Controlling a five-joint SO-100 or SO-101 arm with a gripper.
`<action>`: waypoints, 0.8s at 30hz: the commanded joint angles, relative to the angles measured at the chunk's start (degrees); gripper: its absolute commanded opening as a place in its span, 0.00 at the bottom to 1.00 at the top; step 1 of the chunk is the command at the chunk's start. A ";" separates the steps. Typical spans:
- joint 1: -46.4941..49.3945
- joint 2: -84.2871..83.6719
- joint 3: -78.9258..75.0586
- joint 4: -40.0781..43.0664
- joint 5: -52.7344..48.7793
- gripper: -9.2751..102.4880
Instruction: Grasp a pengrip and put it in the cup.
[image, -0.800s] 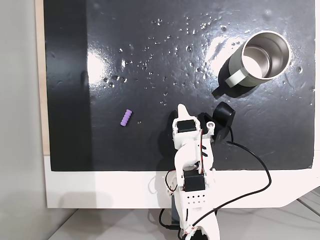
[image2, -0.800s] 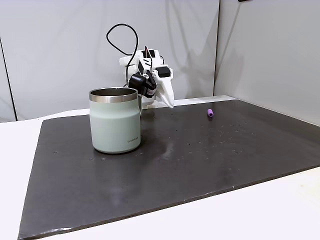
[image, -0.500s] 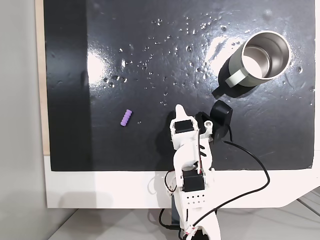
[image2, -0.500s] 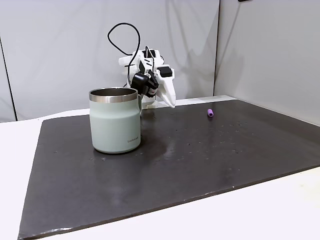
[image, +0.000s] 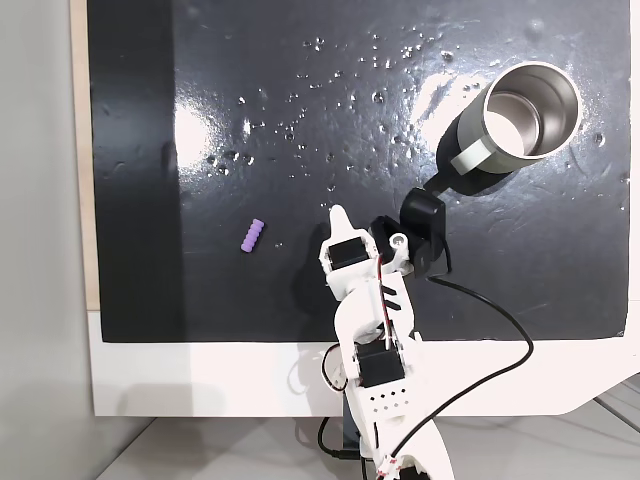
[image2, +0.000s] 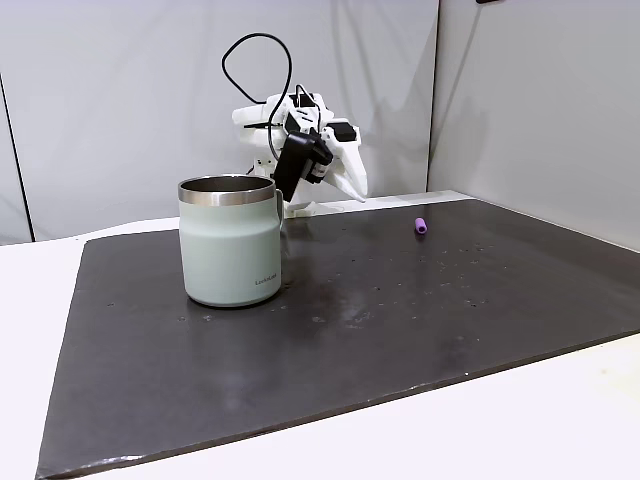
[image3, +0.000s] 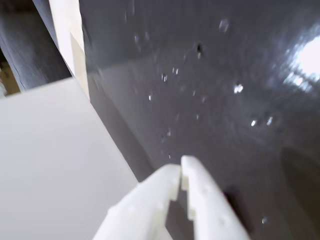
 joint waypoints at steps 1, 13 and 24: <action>-2.64 -19.34 -16.79 -1.67 -0.79 0.08; -3.60 -71.37 -53.35 -3.78 -2.99 0.08; -13.45 -79.54 -63.37 1.76 -9.67 0.09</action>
